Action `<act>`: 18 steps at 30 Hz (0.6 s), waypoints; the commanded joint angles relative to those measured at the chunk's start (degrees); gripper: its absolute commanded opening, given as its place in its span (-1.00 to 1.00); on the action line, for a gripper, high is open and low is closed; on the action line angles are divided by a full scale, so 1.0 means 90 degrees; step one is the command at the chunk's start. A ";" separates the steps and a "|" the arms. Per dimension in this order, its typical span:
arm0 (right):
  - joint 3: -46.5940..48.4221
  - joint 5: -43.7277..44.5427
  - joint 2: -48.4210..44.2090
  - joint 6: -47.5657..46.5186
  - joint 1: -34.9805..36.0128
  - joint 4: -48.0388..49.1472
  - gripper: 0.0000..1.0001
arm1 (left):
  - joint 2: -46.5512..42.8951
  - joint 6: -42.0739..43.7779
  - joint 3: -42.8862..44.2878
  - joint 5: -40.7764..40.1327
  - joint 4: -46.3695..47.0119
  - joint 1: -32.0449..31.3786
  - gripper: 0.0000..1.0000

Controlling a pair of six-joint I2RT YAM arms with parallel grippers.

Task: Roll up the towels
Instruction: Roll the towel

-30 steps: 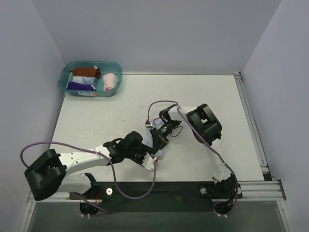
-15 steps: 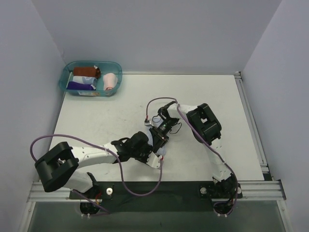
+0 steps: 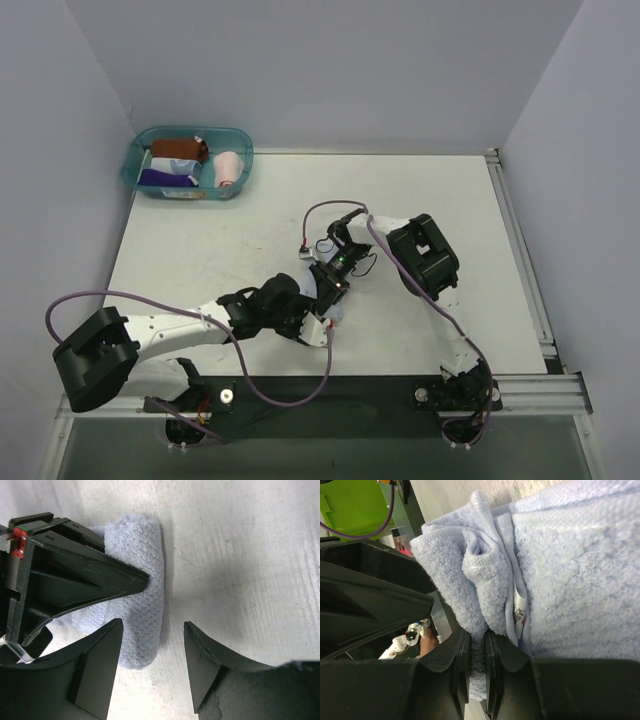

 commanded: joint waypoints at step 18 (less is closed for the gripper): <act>-0.0003 0.0503 0.0230 -0.0370 0.0022 -0.0090 -1.00 | 0.0604 0.0377 0.0452 -0.0130 0.0503 0.0215 0.27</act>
